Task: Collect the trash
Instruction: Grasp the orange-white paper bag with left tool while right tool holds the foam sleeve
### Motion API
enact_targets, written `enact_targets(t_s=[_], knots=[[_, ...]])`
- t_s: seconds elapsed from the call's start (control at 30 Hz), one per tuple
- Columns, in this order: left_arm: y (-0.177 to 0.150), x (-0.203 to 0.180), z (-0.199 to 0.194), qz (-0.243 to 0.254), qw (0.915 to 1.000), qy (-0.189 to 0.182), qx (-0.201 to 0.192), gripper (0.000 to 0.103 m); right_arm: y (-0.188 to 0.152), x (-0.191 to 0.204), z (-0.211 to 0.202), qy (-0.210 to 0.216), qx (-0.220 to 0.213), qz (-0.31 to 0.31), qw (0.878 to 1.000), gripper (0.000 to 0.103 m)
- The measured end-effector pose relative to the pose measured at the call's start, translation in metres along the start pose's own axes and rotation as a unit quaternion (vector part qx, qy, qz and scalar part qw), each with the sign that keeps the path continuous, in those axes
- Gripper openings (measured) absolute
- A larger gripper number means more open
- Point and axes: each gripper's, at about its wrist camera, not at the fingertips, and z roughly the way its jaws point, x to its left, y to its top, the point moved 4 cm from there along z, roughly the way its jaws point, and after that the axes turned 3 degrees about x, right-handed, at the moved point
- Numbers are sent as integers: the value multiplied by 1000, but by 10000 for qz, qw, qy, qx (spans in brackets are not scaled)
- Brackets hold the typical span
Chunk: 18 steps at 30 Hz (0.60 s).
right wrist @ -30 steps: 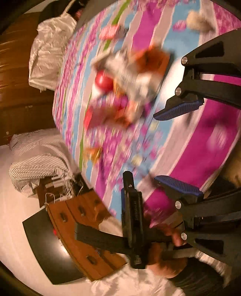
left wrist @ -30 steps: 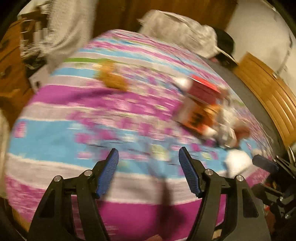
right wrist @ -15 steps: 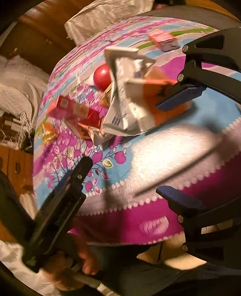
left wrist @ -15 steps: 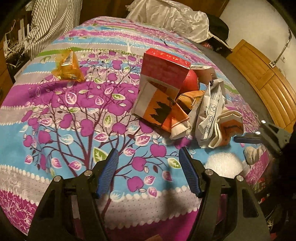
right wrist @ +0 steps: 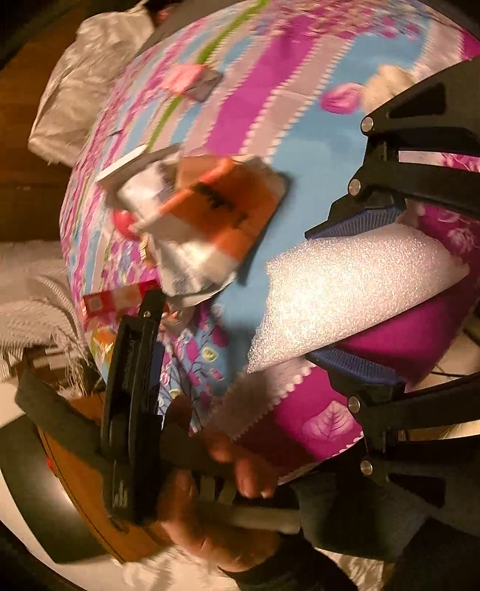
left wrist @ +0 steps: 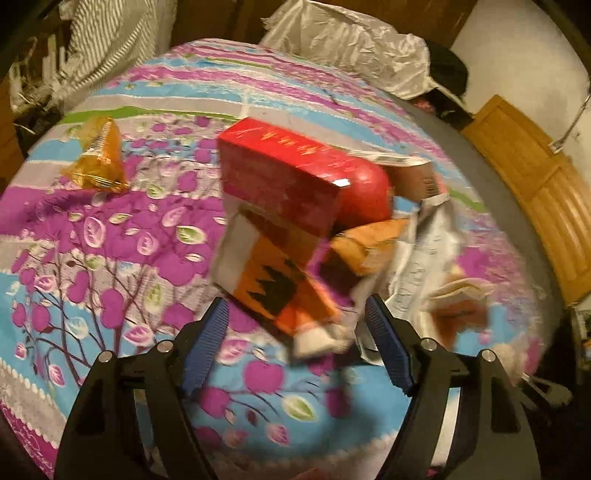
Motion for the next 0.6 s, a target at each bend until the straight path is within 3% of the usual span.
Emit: enact_targets(t_s=[0.1,0.17,0.43,0.5,0.6], knots=[[-6,22,1,-101,9997,163,115,74,-3,-3,0,65,-114,156,9998,60],[-9,44,-11,-40,9983,573,-18,74,-3,-7,-2,119,-205,215,9995,60],[-15,142,-53,-843,9890,1187,-254,74,0,-5,1,224,-264,314,9989,60],[-17,146,-57,-851,9902,1073,-287,74,1,-5,5,245,-266,321,9988,60],[-19,126,-56,-618,9961,598,-176,74,2,-6,9,254,-240,327,9989,61]])
